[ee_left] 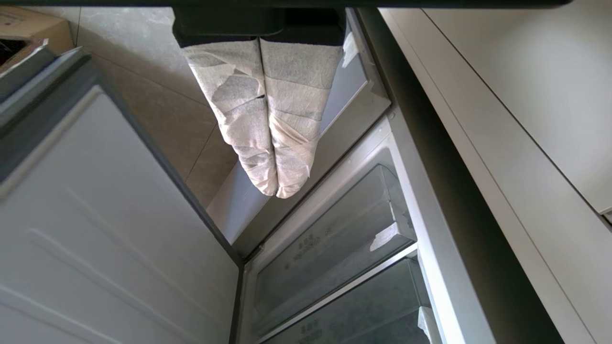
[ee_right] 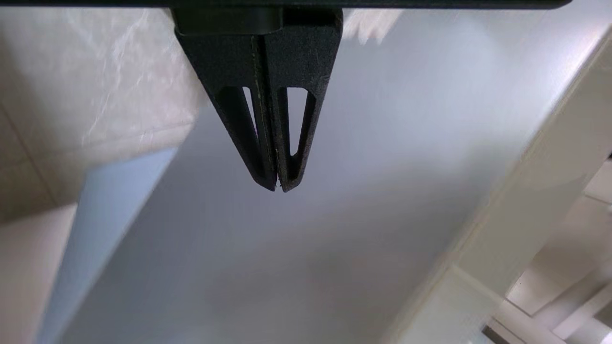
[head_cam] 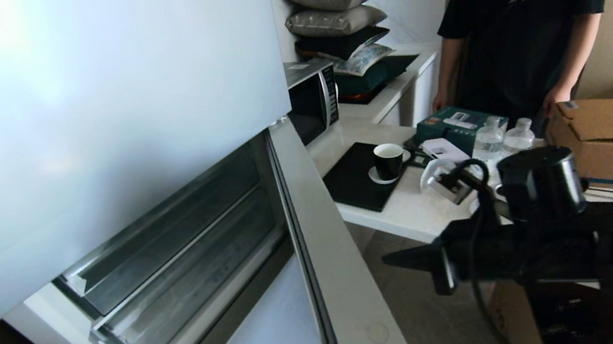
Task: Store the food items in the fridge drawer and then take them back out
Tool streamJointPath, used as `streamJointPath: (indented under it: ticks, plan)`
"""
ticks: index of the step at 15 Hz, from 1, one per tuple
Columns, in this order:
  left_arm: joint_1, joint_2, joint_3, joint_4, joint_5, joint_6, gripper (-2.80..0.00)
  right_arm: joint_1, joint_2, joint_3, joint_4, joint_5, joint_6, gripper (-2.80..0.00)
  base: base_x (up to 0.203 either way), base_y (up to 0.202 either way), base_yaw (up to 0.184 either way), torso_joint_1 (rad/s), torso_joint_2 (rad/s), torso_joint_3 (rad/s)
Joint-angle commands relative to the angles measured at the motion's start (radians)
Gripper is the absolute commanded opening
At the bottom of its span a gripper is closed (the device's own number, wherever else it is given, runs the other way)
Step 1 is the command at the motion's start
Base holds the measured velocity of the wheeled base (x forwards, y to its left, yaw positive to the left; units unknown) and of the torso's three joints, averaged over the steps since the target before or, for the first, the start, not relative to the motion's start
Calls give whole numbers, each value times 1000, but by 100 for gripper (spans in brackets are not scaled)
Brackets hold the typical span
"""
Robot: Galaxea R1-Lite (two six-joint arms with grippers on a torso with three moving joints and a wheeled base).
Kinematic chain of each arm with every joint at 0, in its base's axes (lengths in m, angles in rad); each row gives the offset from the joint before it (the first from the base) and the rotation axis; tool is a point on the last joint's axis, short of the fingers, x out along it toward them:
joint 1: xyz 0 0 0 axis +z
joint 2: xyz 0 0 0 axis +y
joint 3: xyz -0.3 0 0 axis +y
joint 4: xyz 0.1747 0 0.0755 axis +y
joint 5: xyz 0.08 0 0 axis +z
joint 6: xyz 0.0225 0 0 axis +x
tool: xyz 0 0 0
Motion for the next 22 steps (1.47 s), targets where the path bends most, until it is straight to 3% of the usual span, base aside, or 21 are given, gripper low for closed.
streamJointPath:
  ticks: [1, 5, 8, 11, 14, 17, 19, 22]
  plan:
    - [0, 0, 0, 0, 0, 0, -280, 51, 121, -107, -4, -11, 3, -280, 0, 0, 0, 0, 0, 0]
    - [0, 0, 0, -1, 0, -1, -280, 131, 311, -415, 40, -25, 0, -280, 0, 0, 0, 0, 0, 0]
    - [0, 0, 0, 1, 0, -1, -280, 172, 436, -710, 213, -42, -1, -280, 0, 0, 0, 0, 0, 0]
    - [0, 0, 0, 0, 0, 0, -280, 239, 573, -971, 335, -196, 6, -280, 0, 0, 0, 0, 0, 0]
    - [0, 0, 0, 0, 0, 1, -280, 259, 638, -1099, 358, -253, 24, -280, 0, 0, 0, 0, 0, 0]
    - [0, 0, 0, 1, 0, 1, -280, 259, 712, -1211, 358, -230, 31, -280, 0, 0, 0, 0, 0, 0]
    - [0, 0, 0, -1, 0, 1, -280, 253, 735, -1224, 330, -121, 31, -280, 0, 0, 0, 0, 0, 0]
    - [0, 0, 0, 0, 0, 1, -280, 242, 772, -1224, 282, -80, 30, -280, 0, 0, 0, 0, 0, 0]
